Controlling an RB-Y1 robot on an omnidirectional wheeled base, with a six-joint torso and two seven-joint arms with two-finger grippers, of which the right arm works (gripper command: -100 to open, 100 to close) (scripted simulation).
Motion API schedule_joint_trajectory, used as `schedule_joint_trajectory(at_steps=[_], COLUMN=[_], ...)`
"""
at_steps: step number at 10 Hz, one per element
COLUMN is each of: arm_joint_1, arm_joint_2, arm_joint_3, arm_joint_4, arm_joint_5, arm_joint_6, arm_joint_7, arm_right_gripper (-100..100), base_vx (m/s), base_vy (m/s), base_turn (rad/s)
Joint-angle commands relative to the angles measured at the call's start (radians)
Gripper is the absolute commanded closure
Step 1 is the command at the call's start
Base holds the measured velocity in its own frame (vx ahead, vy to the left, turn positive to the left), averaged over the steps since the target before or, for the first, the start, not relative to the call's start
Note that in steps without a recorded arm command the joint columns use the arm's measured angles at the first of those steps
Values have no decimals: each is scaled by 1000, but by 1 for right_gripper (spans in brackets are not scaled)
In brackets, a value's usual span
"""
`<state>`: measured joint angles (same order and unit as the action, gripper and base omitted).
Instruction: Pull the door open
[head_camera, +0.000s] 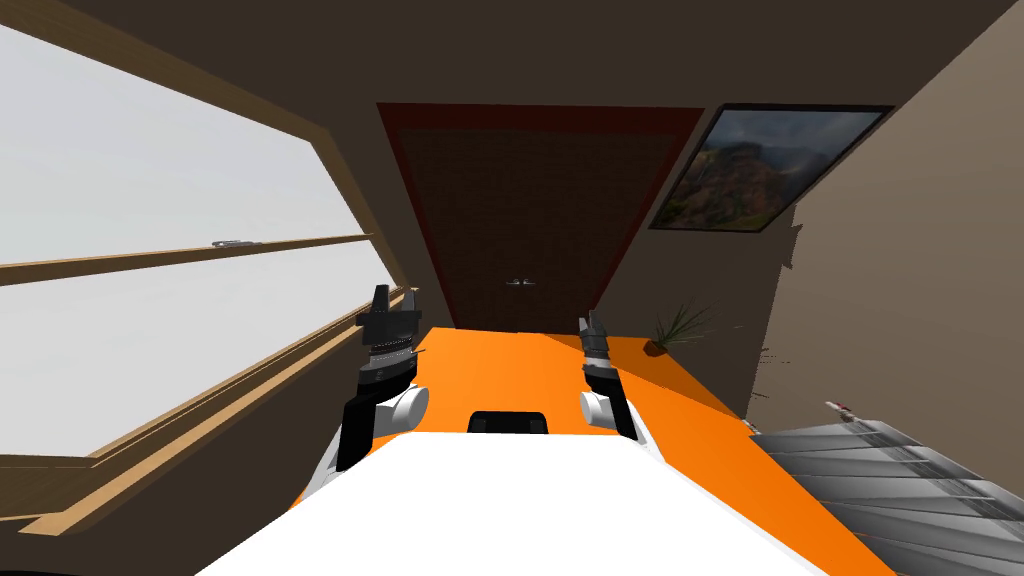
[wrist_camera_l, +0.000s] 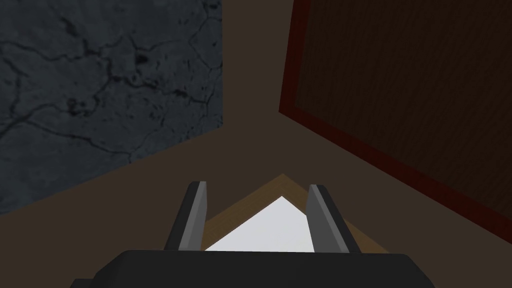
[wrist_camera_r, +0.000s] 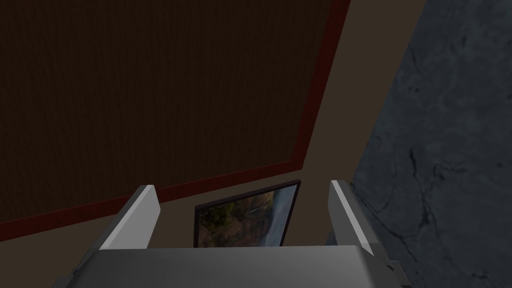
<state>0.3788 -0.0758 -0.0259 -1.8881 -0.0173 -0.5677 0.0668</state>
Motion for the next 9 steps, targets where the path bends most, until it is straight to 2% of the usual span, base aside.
schedule_joint_trajectory(at_steps=[1, 9], arm_joint_1=[-15, -95], arm_joint_2=[-7, -40], arm_joint_3=[-3, -15], arm_joint_4=[44, 269], arm_joint_5=[-8, -47], arm_joint_6=[-10, -53], arm_joint_7=[-4, -24], arm_right_gripper=[-100, -100], base_vx=[93, 102], base_vy=[18, 14], base_turn=[45, 48])
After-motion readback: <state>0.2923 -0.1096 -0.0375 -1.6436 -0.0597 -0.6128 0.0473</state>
